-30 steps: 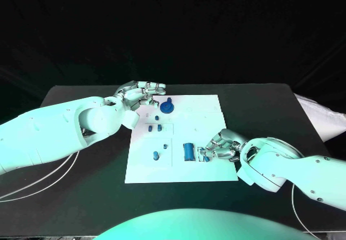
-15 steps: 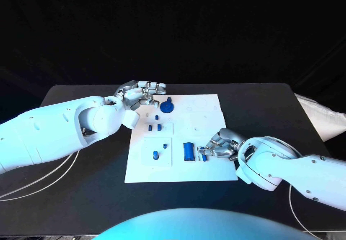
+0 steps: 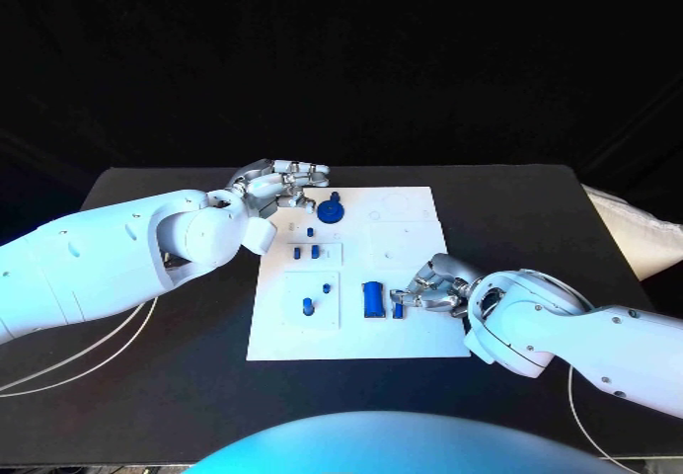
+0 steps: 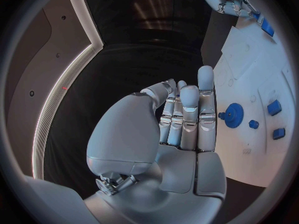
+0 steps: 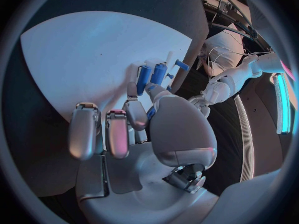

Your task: Assemble the parts on the task board

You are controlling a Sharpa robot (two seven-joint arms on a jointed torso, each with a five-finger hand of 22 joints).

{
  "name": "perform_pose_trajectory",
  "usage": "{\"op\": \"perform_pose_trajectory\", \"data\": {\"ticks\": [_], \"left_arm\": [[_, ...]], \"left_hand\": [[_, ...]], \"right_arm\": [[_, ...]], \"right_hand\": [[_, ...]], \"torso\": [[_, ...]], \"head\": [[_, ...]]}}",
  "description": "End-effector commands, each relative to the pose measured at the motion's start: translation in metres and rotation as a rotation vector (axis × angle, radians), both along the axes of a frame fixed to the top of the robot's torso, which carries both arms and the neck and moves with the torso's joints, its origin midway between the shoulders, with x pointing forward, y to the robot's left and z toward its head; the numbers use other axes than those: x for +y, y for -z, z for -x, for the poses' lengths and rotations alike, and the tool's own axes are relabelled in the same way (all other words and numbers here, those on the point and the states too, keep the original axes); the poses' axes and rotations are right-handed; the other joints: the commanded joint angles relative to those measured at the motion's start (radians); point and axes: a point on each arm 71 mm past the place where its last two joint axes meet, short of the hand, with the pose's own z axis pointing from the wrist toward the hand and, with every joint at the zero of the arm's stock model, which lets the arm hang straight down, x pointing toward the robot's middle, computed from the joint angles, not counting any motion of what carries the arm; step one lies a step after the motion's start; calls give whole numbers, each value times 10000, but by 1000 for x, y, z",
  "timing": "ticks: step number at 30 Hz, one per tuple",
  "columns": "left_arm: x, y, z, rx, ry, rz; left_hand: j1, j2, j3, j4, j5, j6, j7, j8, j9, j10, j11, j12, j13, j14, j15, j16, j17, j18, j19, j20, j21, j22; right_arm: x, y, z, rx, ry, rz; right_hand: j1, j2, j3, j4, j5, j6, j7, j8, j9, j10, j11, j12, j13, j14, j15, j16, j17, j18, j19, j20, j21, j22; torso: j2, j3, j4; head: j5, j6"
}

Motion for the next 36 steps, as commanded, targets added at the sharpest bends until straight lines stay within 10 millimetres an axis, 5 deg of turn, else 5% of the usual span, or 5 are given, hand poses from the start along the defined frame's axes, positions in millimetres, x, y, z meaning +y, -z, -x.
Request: {"op": "perform_pose_trajectory", "data": {"ticks": [1, 15, 23, 29, 36], "left_arm": [[-3, -1, 1, -10, 227, 128], [-3, 0, 1, 18, 271, 115], [-3, 0, 1, 26, 278, 109], [-3, 0, 1, 31, 290, 110], [-5, 0, 0, 42, 328, 121]], "left_hand": [[-6, -43, -14, -48, 35, -52, 10, 56, -14, -80, -23, 65, 9, -70, -20, -57, -15, 188, -60, -18, -33, -11], [17, -14, 23, -69, 63, -60, 12, 68, -16, -98, -22, 81, 8, -78, -19, -48, -16, 188, -65, -18, -35, -10], [17, -14, 23, -69, 63, -60, 12, 68, -16, -98, -22, 81, 8, -78, -19, -48, -16, 188, -65, -18, -35, -10], [17, -14, 23, -69, 63, -60, 12, 68, -16, -98, -22, 81, 8, -78, -19, -48, -16, 188, -65, -18, -35, -10], [17, -14, 23, -69, 63, -60, 12, 68, -16, -98, -22, 81, 8, -78, -19, -48, -16, 188, -65, -18, -35, -10]], "right_arm": [[4, 0, 1, -46, -229, 64], [3, -1, 1, -248, -427, 282], [-2, -4, 2, -488, -568, 365], [-5, -5, 3, -605, -581, 341], [-6, -5, 1, -688, -349, 244]], "right_hand": [[-161, 6, -110, 47, -57, 36, 18, -19, -3, 84, 4, 1, 21, 717, -80, 36, 905, -173, 81, -22, 55, 17], [-737, -221, -1427, 535, -1900, -10, 30, 7, 75, 40, 25, -109, 50, 704, -63, 10, 876, -166, 56, -12, 28, -1], [-421, -136, -1583, 417, -1896, -28, 28, 14, 96, 33, 21, -125, 67, 703, -68, 8, 875, -164, 53, -16, 23, 0], [281, 237, -1539, 38, -2045, -59, 41, 16, 119, 17, 27, -167, 76, 701, -65, -2, 866, -164, 46, -19, 16, 0], [-391, 675, -2119, 732, -1564, -50, 35, 21, 141, 55, 29, -139, 145, 710, -58, 19, 900, -167, 58, -6, 27, 34]], "torso": [[-2, -3, 2], [-5, 5, -4], [2, 14, -2], [-1, 14, -19], [-5, 2, 19]], "head": [[13, 1], [9, -5], [13, -13], [-2, -13], [-31, 9]]}}
